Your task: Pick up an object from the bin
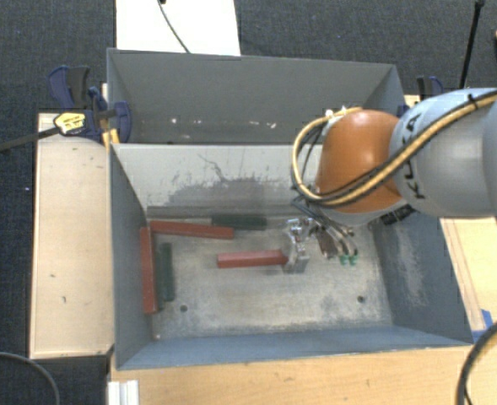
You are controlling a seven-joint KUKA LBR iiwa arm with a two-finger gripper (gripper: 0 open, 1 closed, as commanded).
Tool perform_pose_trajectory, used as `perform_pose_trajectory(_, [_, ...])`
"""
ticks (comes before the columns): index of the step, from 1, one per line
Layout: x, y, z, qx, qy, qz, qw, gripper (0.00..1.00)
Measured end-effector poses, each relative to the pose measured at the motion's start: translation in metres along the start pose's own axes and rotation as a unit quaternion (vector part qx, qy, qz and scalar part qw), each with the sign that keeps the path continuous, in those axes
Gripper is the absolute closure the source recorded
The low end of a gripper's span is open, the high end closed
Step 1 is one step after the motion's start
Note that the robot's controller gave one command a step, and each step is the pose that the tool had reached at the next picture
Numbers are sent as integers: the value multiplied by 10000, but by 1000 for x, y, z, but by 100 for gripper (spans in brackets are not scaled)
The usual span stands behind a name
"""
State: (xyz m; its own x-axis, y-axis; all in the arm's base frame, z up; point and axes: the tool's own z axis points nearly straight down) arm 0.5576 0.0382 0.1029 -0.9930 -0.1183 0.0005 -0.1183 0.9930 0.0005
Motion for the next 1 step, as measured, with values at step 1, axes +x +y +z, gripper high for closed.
perform_pose_trajectory(1, [2,-8,-147,4,-61,231,9997,100])
